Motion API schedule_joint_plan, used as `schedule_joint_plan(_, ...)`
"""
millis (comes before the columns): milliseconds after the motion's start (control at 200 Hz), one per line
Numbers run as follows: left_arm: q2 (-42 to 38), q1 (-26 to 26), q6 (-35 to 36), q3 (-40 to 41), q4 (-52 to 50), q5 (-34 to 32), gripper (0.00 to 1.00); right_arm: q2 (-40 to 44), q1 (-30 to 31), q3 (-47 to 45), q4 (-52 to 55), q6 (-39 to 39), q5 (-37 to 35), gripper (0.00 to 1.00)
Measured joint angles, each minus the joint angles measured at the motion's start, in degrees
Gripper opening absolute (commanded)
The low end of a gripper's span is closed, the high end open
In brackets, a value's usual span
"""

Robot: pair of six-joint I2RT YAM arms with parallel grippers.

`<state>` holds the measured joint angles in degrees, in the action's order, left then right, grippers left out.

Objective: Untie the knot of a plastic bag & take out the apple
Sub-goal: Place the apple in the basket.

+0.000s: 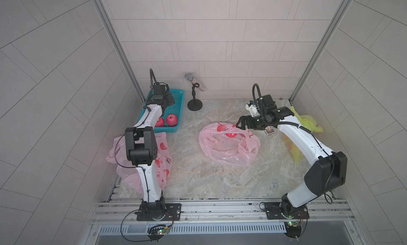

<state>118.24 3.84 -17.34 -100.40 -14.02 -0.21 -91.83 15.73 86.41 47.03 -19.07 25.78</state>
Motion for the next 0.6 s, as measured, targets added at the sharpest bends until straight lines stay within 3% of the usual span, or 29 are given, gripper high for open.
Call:
schedule_joint_plan(330,9.77,2.54,-0.22,-5.97,-5.42,-1.31,0.00,-6.73,0.00,7.48,1.62,0.20,0.22,1.00)
schedule_joint_plan(595,13.31,2.54,-0.68,-8.13,-8.22,-0.15,0.08,-10.21,0.00,11.72,3.63,1.01,0.59,1.00)
